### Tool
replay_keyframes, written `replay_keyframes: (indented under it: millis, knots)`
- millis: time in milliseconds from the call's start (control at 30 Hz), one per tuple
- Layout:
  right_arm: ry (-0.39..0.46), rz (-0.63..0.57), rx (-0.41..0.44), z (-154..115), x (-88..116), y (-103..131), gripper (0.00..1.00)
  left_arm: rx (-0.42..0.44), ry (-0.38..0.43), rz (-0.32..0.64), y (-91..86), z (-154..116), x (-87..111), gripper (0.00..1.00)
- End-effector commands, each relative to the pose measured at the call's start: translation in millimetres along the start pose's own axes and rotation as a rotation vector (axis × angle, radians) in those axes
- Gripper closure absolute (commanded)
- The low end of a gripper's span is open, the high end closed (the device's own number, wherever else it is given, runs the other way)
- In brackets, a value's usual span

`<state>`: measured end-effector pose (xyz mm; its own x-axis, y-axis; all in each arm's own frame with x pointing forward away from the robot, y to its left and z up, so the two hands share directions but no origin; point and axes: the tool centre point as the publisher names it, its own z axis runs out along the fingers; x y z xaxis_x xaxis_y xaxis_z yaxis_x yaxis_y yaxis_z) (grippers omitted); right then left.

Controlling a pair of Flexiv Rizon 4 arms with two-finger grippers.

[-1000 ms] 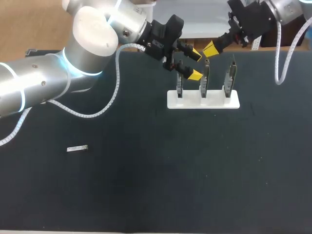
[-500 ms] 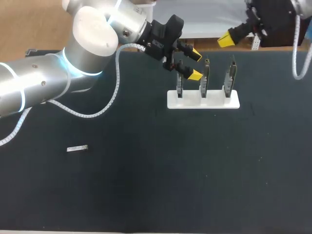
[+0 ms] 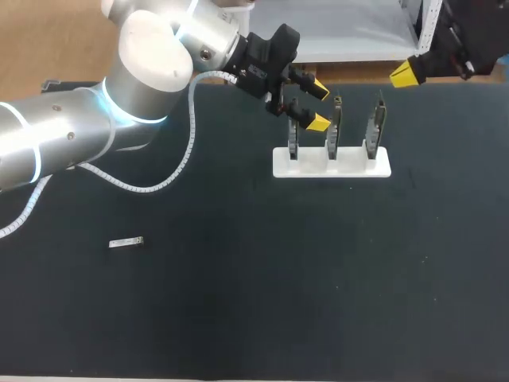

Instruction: Pick up the optical module with the left hand, and insert it into the network port with the right hand.

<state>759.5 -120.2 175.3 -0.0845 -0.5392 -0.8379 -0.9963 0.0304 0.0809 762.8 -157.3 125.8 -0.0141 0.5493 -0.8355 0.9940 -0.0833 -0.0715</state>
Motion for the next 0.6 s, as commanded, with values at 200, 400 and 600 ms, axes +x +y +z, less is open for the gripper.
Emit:
replay_keyframes:
  millis: [200, 400, 600]
  knots:
    - [0.015, 0.015, -0.002, -5.9, 16.4, 0.2, 1.0, -0.005, 0.002, -0.001, -1.6, 0.1, -0.2, 0.0]
    - [0.018, 0.018, -0.019, -6.5, 21.7, -4.0, 1.0, -0.005, 0.002, -0.001, -1.6, 0.1, -0.2, 0.0]
    - [0.026, 0.014, -0.028, -8.1, 28.1, -11.1, 1.0, -0.005, 0.002, -0.001, -1.6, 0.1, -0.2, 0.0]
